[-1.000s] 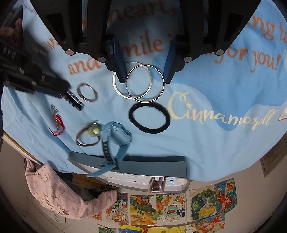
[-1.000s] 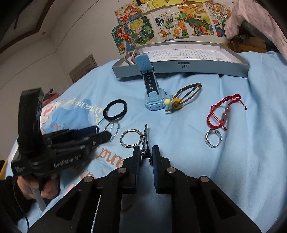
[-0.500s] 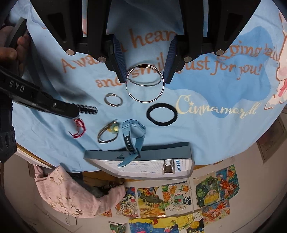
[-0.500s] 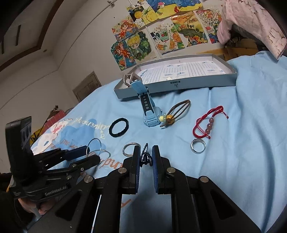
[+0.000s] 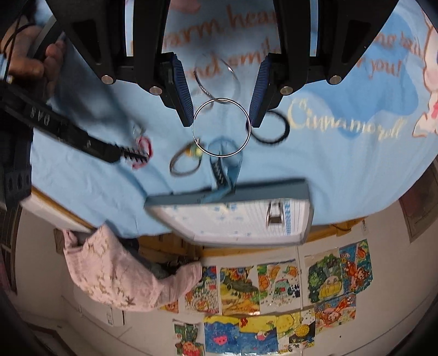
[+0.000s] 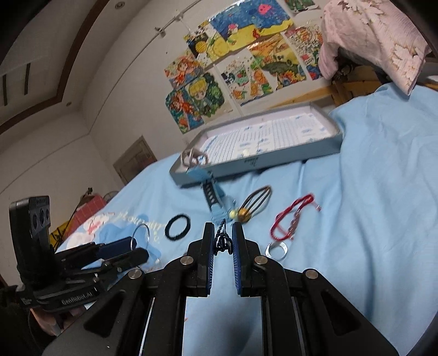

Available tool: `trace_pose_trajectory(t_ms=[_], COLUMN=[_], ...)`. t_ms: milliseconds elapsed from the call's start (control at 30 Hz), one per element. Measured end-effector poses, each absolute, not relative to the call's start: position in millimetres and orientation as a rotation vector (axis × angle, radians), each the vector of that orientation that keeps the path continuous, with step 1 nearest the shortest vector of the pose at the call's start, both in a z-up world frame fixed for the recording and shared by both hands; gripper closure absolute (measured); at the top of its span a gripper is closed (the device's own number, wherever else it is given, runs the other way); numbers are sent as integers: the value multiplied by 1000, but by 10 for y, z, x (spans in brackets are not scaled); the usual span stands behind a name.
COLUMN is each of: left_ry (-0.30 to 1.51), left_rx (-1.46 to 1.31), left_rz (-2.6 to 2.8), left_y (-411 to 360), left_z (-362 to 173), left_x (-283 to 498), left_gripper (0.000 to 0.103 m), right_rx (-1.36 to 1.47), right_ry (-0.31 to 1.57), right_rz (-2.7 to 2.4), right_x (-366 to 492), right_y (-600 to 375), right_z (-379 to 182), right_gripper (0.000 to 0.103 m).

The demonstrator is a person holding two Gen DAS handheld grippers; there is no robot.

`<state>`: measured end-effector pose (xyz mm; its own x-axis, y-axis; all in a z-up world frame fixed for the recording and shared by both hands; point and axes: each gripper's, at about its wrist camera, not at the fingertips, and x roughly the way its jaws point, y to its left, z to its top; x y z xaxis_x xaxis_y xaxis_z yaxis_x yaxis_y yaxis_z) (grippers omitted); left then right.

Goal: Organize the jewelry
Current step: 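Carry the rings and black clip into the grey tray while both tools release them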

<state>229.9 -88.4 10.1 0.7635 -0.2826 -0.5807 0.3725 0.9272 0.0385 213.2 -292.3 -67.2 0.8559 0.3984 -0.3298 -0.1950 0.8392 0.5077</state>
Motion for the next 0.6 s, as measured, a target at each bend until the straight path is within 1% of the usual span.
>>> trace_pose_trajectory(t_ms=[200, 400, 500, 600], left_ry=[556, 489, 472, 485], left_rx=[98, 40, 7, 24], left_rz=[-370, -382, -393, -378], left_y=[-937, -1034, -1115, -1226], left_z=[292, 586, 644, 570], left_x=[2656, 3239, 3600, 3921], left_gripper=[63, 63, 63, 63], right_rx=[477, 413, 392, 346], right_ry=[395, 363, 349, 336], right_rz=[284, 251, 244, 238], right_x=[2128, 2256, 2519, 2880], right_y=[-3070, -3117, -3226, -3322], right_z=[-592, -423, -249, -58], right_gripper=[92, 92, 92, 92])
